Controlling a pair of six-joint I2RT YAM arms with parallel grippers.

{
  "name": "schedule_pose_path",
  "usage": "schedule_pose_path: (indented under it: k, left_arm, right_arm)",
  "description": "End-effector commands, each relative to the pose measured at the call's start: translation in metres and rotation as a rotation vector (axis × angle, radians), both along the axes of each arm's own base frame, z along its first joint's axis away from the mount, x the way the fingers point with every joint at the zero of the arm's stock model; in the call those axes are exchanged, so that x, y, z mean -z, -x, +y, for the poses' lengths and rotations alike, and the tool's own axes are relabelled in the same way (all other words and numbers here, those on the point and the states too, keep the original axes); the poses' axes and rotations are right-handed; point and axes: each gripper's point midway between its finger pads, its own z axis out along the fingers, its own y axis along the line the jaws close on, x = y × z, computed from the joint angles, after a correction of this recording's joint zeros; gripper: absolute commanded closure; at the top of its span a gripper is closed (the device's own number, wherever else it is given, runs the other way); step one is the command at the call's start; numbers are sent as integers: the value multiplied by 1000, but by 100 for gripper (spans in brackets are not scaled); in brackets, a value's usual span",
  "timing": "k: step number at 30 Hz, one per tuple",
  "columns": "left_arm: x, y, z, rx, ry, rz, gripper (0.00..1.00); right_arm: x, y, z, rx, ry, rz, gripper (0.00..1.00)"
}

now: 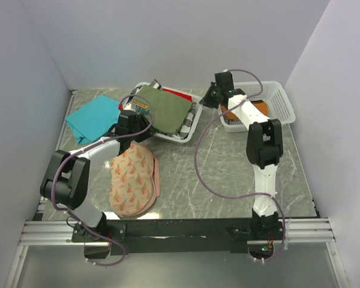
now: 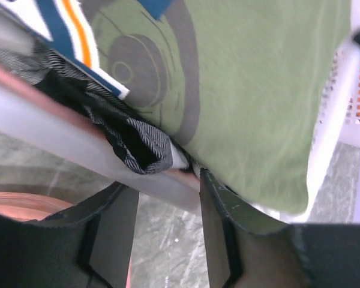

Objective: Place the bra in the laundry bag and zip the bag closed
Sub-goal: Adjust the bin at the center of the board.

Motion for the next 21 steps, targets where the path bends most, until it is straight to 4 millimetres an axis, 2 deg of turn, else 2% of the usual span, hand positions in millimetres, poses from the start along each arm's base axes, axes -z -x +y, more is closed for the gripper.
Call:
schedule_pose_path:
  k: [1, 3, 5, 6, 7, 9, 15, 16, 18, 20, 21]
  left_arm:
    - [-1, 40, -47, 259, 14, 3, 52]
    - [2, 43, -54, 275, 19, 8, 51]
    - [6, 44, -57, 278, 17, 16, 43]
    - [4, 45, -60, 286, 16, 12, 40]
    - [4, 46, -60, 283, 11, 10, 36]
    - [0, 45, -57, 268, -4, -4, 4]
    - [-11, 39, -52, 241, -29, -37, 4]
    - [-14, 38, -51, 238, -32, -40, 4]
    - [-24, 39, -49, 230, -36, -64, 4]
    - [-25, 39, -39, 197, -68, -67, 4]
    - [-35, 39, -36, 184, -71, -90, 4]
  right_arm:
    - [-63, -44, 14, -43, -6, -188, 78]
    - [-72, -56, 15, -54, -21, -223, 77]
    - [-79, -61, 14, -71, -33, -251, 57]
    - [-81, -62, 8, -62, -26, -258, 51]
    - [-87, -58, 7, -71, -28, -271, 50]
    - [-92, -53, 3, -97, -32, -289, 43]
    - [-115, -7, 1, -163, -27, -340, 33]
    - [-118, 9, 3, -197, -48, -341, 32]
    - [-121, 29, 7, -230, -65, -336, 32]
    - [-120, 61, 15, -277, -88, -331, 32]
    - [-118, 73, 20, -301, -97, -322, 32]
